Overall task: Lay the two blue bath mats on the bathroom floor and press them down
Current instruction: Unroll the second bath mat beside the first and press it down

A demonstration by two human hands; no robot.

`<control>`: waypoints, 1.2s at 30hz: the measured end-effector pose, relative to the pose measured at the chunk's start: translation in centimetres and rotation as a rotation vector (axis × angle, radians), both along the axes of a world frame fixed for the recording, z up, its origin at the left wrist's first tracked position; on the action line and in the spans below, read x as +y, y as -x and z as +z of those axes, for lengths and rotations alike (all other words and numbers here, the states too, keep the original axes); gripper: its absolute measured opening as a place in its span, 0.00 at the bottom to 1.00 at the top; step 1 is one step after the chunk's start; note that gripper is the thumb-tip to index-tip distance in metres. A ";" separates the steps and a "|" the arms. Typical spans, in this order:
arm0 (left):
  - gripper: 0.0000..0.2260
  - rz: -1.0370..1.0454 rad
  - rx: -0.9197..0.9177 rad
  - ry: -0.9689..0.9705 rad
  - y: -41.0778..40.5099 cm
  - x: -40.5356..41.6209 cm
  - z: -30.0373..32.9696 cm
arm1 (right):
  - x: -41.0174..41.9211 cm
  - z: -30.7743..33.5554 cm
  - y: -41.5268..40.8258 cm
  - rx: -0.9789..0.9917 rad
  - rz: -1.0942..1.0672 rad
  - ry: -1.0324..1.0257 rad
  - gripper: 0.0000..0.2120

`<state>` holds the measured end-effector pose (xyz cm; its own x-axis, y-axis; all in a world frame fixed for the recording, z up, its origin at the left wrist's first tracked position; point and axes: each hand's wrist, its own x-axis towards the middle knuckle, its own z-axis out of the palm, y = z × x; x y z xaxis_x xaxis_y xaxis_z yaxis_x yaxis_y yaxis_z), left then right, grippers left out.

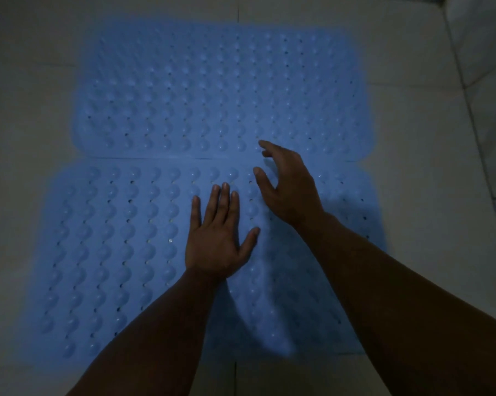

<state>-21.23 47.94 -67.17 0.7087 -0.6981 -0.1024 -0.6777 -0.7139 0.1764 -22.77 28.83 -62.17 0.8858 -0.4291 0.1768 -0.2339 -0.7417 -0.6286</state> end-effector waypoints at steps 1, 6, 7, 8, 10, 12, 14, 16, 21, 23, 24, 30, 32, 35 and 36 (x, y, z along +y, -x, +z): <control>0.39 -0.003 0.014 -0.002 0.0 0.1 -0.1 | 0.1 -0.2 0.4 0.008 -0.005 -0.008 0.23; 0.41 0.027 0.133 0.013 -0.3 0.2 1.0 | 0.3 1.7 1.1 0.228 0.014 -0.038 0.19; 0.40 0.021 0.183 0.005 -1.0 -0.1 1.8 | 0.1 2.7 0.6 0.325 0.020 -0.071 0.19; 0.38 0.009 0.222 0.000 -2.0 -0.4 2.9 | -0.2 3.8 -0.2 0.423 0.029 -0.103 0.19; 0.33 0.025 0.198 0.027 -4.4 0.1 5.6 | 0.2 6.3 -1.9 0.597 0.075 -0.124 0.20; 0.28 0.105 0.129 0.136 -6.8 1.3 7.4 | 1.4 8.0 -3.6 0.725 0.130 -0.099 0.22; 0.24 0.162 0.079 0.183 -8.3 3.4 8.0 | 3.6 8.4 -4.6 0.746 0.156 -0.077 0.21; 0.22 0.160 0.011 0.138 -8.9 5.7 7.7 | 6.6 7.5 -4.9 0.653 0.138 -0.070 0.20; 0.25 0.198 -0.069 0.074 -9.7 10.7 6.5 | 16.1 1.3 -3.1 0.539 0.167 0.069 0.32; 0.26 0.210 -0.073 0.072 -9.7 12.1 6.0 | 18.5 -1.2 -2.0 0.536 0.163 0.163 0.37; 0.26 0.204 -0.073 0.077 -9.7 12.5 5.8 | 19.1 -2.2 -1.4 0.519 0.149 0.211 0.39; 0.27 0.238 -0.058 0.089 -10.3 14.0 4.3 | 20.3 -4.0 -1.1 0.413 0.091 0.338 0.42; 0.26 0.241 -0.065 0.100 -10.4 14.4 3.5 | 20.3 -4.1 -1.1 0.403 0.083 0.335 0.42; 0.26 0.216 -0.071 0.108 -11.0 14.7 2.6 | 20.2 -4.2 -1.1 0.385 0.082 0.333 0.42; 0.25 0.218 -0.065 0.104 -11.2 14.8 2.5 | 20.2 -4.2 -1.2 0.384 0.084 0.333 0.43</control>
<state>-10.07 62.74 -64.70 0.8465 -0.5323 0.0128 -0.5218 -0.8247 0.2182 -21.61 49.04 -66.40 0.9427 -0.3292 -0.0534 -0.3323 -0.9133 -0.2357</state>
